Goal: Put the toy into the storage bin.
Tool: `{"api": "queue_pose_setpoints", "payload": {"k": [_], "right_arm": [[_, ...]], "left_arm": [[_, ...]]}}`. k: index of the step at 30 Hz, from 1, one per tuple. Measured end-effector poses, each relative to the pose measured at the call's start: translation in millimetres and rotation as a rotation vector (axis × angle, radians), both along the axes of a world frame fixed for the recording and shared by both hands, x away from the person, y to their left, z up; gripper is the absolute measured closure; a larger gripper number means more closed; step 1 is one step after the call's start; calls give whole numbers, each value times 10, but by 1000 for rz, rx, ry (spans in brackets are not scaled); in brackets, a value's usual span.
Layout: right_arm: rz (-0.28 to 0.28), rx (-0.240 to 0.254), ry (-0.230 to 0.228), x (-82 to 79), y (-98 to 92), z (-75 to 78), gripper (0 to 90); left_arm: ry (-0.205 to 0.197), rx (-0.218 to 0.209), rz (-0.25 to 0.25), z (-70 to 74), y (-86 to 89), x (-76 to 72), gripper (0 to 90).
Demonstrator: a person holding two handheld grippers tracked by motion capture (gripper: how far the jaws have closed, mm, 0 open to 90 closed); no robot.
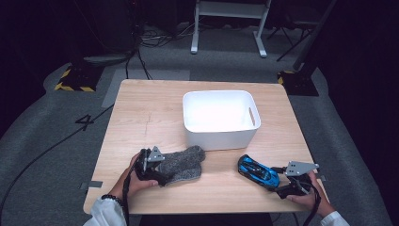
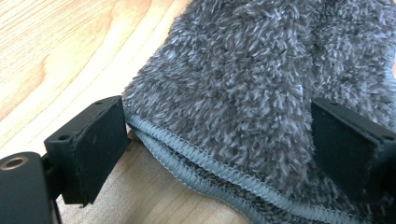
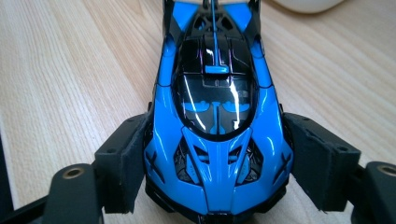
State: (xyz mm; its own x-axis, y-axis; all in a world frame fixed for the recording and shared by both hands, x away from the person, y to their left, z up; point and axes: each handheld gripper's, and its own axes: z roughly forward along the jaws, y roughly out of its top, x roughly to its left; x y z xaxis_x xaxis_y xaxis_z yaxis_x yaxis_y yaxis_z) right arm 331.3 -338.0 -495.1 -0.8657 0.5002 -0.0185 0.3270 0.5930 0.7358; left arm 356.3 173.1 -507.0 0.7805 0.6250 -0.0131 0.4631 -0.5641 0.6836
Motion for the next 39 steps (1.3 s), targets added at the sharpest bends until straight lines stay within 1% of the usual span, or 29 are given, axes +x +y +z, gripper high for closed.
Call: {"api": "queue_pose_setpoints", "payload": {"k": [2, 10, 13, 15, 21, 26, 29, 36, 39], "right_arm": [[0, -13, 10, 6, 7, -19, 262], [0, -14, 21, 23, 14, -15, 260], [-1, -17, 32, 35, 18, -11, 253], [2, -17, 47, 48, 20, -26, 256], [2, -27, 42, 39, 19, -61, 247], [-8, -14, 17, 7, 10, -86, 246], [-18, 1, 6, -10, -2, -104, 246], [-26, -2, 12, -10, 12, -95, 258], [-21, -15, 10, -3, 25, -81, 263]], "left_arm": [[0, 0, 0, 0, 0, 0, 88], [0, 0, 0, 0, 0, 0, 88], [0, 0, 0, 0, 0, 0, 88], [0, 0, 0, 0, 0, 0, 88], [-1, 0, 0, 0, 0, -1, 89], [-1, 0, 1, -1, -1, -2, 89], [-1, -1, 2, -1, -1, -3, 89], [-1, 0, 3, -1, -1, -4, 89], [0, 0, 3, 0, -1, -3, 89]]}}
